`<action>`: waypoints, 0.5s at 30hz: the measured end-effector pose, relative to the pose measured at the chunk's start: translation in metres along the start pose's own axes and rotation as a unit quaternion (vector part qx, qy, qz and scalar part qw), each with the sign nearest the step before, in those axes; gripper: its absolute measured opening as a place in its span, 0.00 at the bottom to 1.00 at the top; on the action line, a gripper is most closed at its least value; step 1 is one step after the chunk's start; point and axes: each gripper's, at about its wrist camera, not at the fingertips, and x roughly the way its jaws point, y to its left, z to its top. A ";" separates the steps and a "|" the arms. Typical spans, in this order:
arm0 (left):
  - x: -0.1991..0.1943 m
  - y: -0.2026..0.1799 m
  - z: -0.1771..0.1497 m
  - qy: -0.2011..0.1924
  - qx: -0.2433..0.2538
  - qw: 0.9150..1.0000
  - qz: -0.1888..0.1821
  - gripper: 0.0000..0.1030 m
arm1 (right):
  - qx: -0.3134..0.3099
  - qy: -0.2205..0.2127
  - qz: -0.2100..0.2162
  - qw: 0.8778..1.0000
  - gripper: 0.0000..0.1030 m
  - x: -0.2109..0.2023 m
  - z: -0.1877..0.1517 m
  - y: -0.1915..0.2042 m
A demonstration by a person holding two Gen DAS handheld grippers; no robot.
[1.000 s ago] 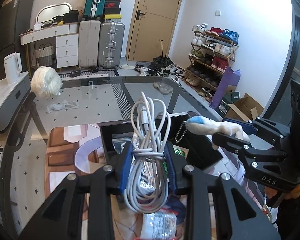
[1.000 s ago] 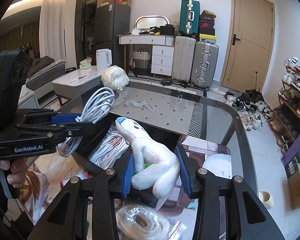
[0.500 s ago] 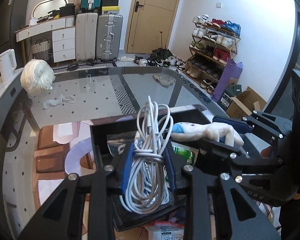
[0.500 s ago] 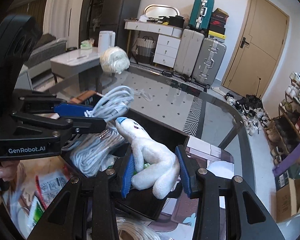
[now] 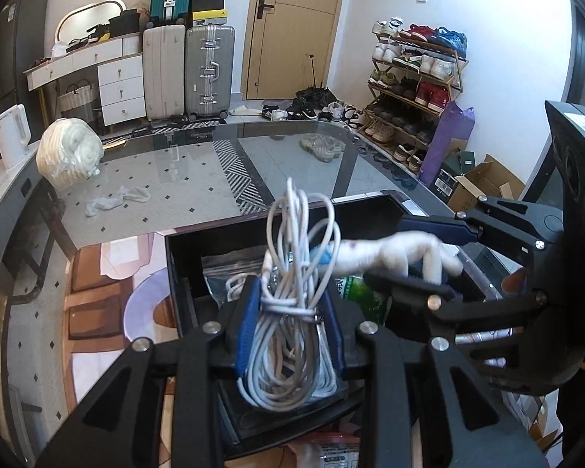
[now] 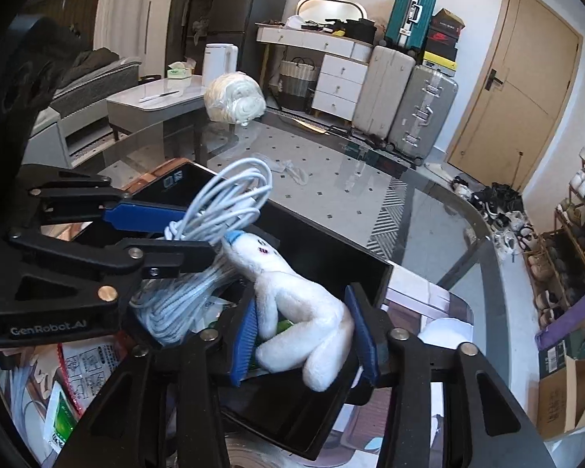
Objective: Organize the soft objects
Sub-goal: 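Carry the white cables and plush toy over the black box, then open both tools to drop the cables and plush into the box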
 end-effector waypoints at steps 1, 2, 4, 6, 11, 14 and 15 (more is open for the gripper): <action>-0.001 0.000 0.000 0.001 0.000 1.000 -0.004 0.35 | 0.001 -0.003 0.002 1.000 0.56 -0.001 0.000 0.000; -0.002 -0.001 -0.001 0.000 -0.002 1.000 -0.005 0.38 | 0.002 -0.007 0.003 1.000 0.60 -0.004 0.000 0.001; -0.008 -0.003 -0.001 -0.004 -0.004 1.000 -0.006 0.53 | -0.003 -0.012 0.001 1.000 0.76 -0.011 -0.001 0.004; -0.014 -0.006 -0.002 -0.009 -0.002 1.000 0.000 0.54 | -0.001 -0.023 -0.007 1.000 0.86 -0.020 -0.002 0.005; -0.040 -0.007 -0.008 -0.032 -0.017 0.999 0.000 1.00 | 0.012 -0.038 -0.018 0.999 0.96 -0.047 -0.012 0.004; -0.063 -0.009 -0.016 -0.060 -0.019 0.998 0.016 1.00 | 0.043 -0.047 -0.009 0.998 1.00 -0.064 -0.022 -0.001; -0.069 -0.009 -0.019 -0.065 -0.018 0.998 0.020 1.00 | 0.056 -0.048 -0.004 0.997 1.00 -0.070 -0.027 -0.004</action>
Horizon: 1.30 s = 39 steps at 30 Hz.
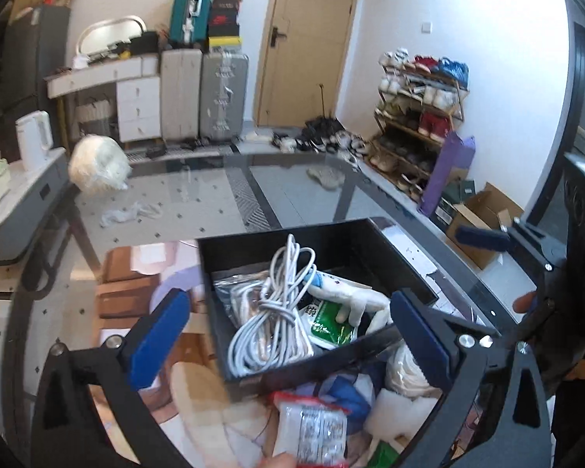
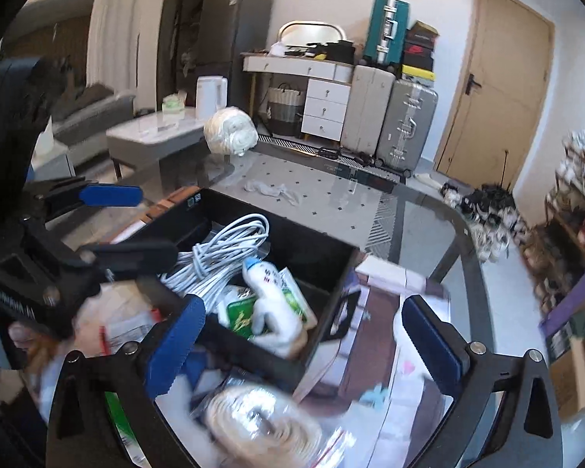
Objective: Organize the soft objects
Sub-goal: 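Open both tools to drop the cables and plush into the box, then move both tools toward the white foam sheet and red-white snack packet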
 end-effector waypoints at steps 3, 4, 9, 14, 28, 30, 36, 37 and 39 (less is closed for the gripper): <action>-0.018 0.001 -0.009 -0.011 0.007 1.000 0.017 1.00 | 0.030 -0.004 0.004 1.000 1.00 -0.015 -0.012 -0.006; -0.026 0.002 -0.013 -0.017 0.006 1.000 0.023 1.00 | 0.035 -0.004 -0.001 0.999 1.00 -0.020 -0.017 -0.006; -0.046 0.008 -0.030 -0.026 -0.002 0.999 0.037 1.00 | 0.057 -0.009 -0.003 0.998 1.00 -0.042 -0.041 -0.003; -0.055 0.012 -0.056 -0.029 -0.011 0.998 0.057 1.00 | 0.079 -0.008 0.005 0.997 1.00 -0.050 -0.059 0.007; -0.040 0.017 -0.097 -0.014 -0.037 0.997 0.068 1.00 | 0.088 0.018 0.013 0.996 1.00 -0.034 -0.097 0.037; -0.037 0.015 -0.098 -0.009 -0.032 0.997 0.068 1.00 | 0.097 0.024 0.012 0.995 1.00 -0.031 -0.101 0.036; -0.035 0.017 -0.100 -0.005 -0.038 0.997 0.063 1.00 | 0.098 0.039 0.014 0.994 1.00 -0.022 -0.105 0.042; -0.035 0.018 -0.101 -0.006 -0.040 0.997 0.063 1.00 | 0.099 0.038 0.012 0.994 1.00 -0.022 -0.105 0.043; -0.035 0.018 -0.101 -0.005 -0.039 0.997 0.062 1.00 | 0.109 0.040 0.007 0.993 1.00 -0.019 -0.104 0.043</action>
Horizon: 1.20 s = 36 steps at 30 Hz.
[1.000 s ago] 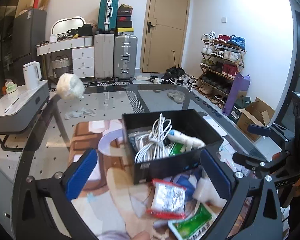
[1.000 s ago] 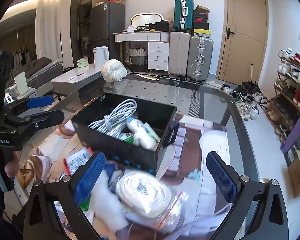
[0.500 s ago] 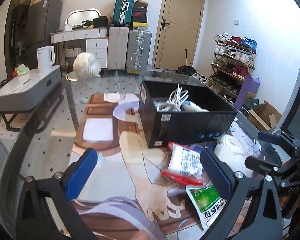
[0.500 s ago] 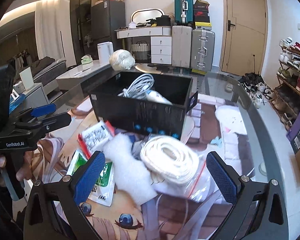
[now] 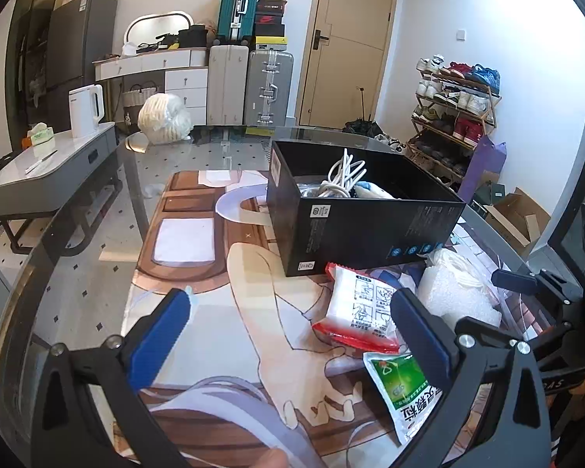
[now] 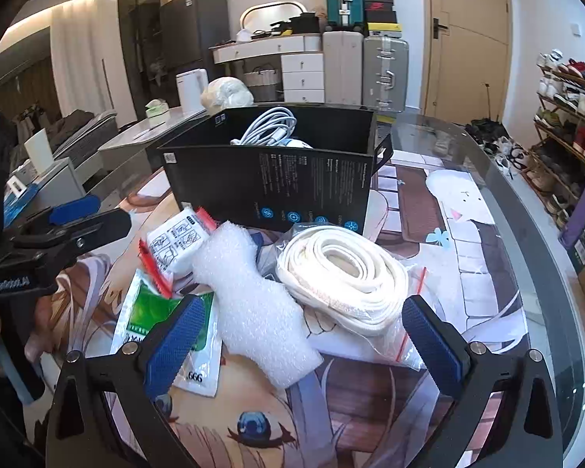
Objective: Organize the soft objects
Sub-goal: 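Move both tools toward the white foam sheet and red-white snack packet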
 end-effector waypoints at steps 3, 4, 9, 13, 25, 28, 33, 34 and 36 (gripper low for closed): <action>0.001 0.000 0.000 0.003 0.004 1.000 -0.001 1.00 | 0.012 0.009 -0.004 1.000 1.00 0.005 0.001 0.001; 0.001 -0.001 0.000 0.003 0.006 1.000 -0.001 1.00 | 0.013 0.011 -0.008 1.000 1.00 0.007 0.001 0.002; 0.003 -0.003 -0.001 0.010 0.011 1.000 0.000 1.00 | 0.006 0.010 -0.018 1.000 1.00 0.009 0.000 0.006; 0.004 -0.006 -0.001 0.015 0.018 1.000 0.002 1.00 | 0.008 0.012 -0.019 1.000 1.00 0.008 -0.003 0.003; 0.006 -0.009 -0.003 0.022 0.027 0.999 0.006 1.00 | 0.025 0.004 -0.033 0.999 1.00 -0.003 -0.007 -0.017; 0.006 -0.009 -0.003 0.022 0.027 0.999 0.005 1.00 | 0.027 0.004 -0.036 0.999 0.99 -0.005 -0.009 -0.021; 0.007 -0.009 -0.003 0.024 0.027 0.999 0.006 1.00 | 0.033 0.004 -0.032 0.999 0.96 -0.009 -0.015 -0.027; 0.007 -0.009 -0.003 0.024 0.027 0.999 0.006 1.00 | 0.034 0.003 -0.031 0.999 0.94 -0.010 -0.016 -0.028; 0.007 -0.009 -0.003 0.024 0.028 0.999 0.006 1.00 | 0.034 0.002 -0.026 0.999 0.88 -0.011 -0.017 -0.028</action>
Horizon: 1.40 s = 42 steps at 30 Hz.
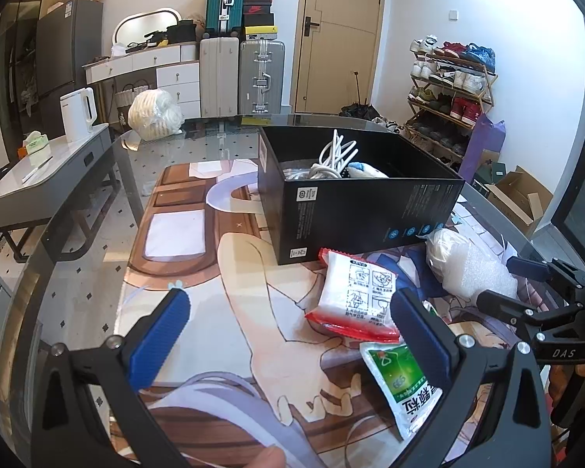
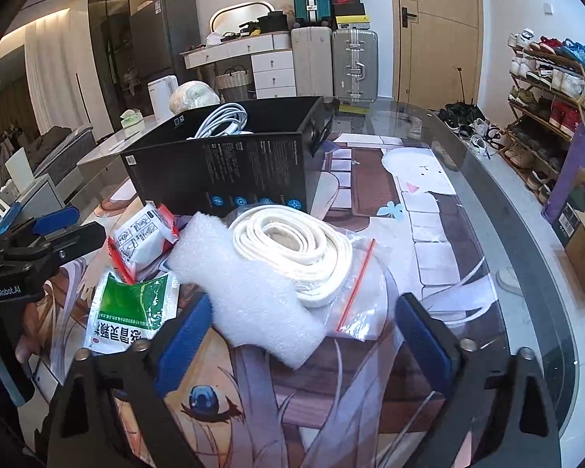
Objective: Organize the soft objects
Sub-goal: 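Move both tools toward the white foam sheet and red-white snack packet, then grasp the white foam sheet with right tool while left tool grasps the snack packet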
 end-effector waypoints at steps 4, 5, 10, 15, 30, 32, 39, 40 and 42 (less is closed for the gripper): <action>0.000 0.000 0.000 0.000 0.000 1.000 0.000 1.00 | -0.006 -0.006 0.008 1.000 0.80 -0.002 0.000 0.003; 0.000 0.000 0.000 0.000 -0.001 1.000 0.000 1.00 | -0.010 -0.009 0.010 1.000 0.77 -0.003 0.001 0.005; 0.000 0.000 0.000 0.001 0.000 1.000 0.000 1.00 | -0.021 -0.016 0.019 0.999 0.60 -0.005 0.002 0.011; 0.002 0.000 -0.001 0.002 0.000 1.000 -0.001 1.00 | -0.036 -0.028 0.028 0.999 0.46 -0.011 0.003 0.018; 0.013 -0.003 0.000 0.039 0.016 0.999 -0.003 1.00 | -0.049 -0.055 0.047 0.996 0.42 -0.027 0.006 0.026; 0.013 -0.004 0.002 0.043 0.020 0.999 0.001 1.00 | -0.049 -0.060 0.049 0.996 0.42 -0.030 0.006 0.026; 0.021 -0.016 0.009 0.062 0.044 0.997 -0.012 0.99 | -0.047 -0.064 0.054 0.995 0.42 -0.035 0.008 0.025; 0.023 -0.017 0.010 0.068 0.044 0.997 -0.017 0.99 | -0.047 -0.065 0.054 0.995 0.42 -0.035 0.008 0.025; 0.027 -0.019 0.012 0.077 0.045 0.996 -0.026 0.98 | -0.046 -0.067 0.054 0.995 0.42 -0.036 0.009 0.025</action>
